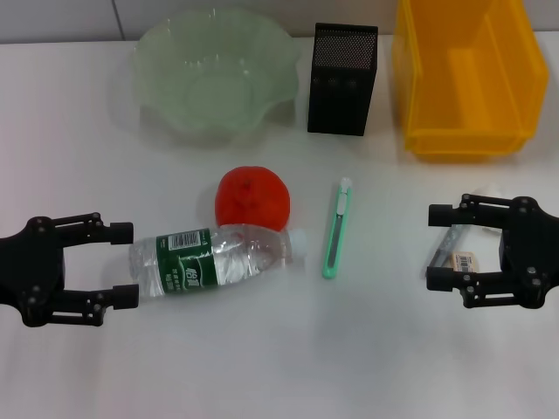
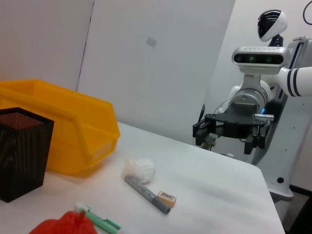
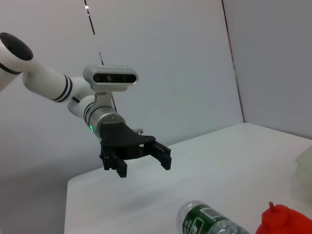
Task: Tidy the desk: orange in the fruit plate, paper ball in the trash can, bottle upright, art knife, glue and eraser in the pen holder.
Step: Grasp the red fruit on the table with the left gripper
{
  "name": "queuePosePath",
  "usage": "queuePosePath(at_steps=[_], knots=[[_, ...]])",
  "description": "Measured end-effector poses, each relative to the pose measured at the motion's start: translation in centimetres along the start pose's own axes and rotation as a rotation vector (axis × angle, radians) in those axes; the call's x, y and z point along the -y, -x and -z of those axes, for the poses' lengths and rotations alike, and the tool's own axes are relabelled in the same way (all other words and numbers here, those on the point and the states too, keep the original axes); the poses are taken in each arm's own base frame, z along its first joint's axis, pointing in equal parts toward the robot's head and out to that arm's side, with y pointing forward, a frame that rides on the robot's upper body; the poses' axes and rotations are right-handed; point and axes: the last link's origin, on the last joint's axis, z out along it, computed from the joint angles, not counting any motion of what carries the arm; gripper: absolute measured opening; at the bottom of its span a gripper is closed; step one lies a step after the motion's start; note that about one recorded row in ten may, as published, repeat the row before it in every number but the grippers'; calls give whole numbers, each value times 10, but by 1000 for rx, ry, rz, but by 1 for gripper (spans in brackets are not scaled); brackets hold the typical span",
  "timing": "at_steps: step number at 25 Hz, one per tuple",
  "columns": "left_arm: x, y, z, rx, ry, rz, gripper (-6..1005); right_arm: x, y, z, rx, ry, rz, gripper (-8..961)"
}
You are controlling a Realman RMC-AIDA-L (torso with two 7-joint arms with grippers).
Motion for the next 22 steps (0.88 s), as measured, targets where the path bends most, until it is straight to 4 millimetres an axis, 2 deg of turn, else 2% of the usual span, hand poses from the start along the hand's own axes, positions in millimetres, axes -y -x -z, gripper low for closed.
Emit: queuePosePath(at_steps=[17, 20, 22], knots=[[1, -1, 1, 6, -5, -10, 859, 0, 1, 0, 6, -3, 2, 808], [5, -6, 2, 7, -10, -18, 858, -1, -1, 4, -3, -9, -7, 806], [13, -17, -2, 6, -17, -41, 857, -2, -4, 9, -7, -23, -15, 806]])
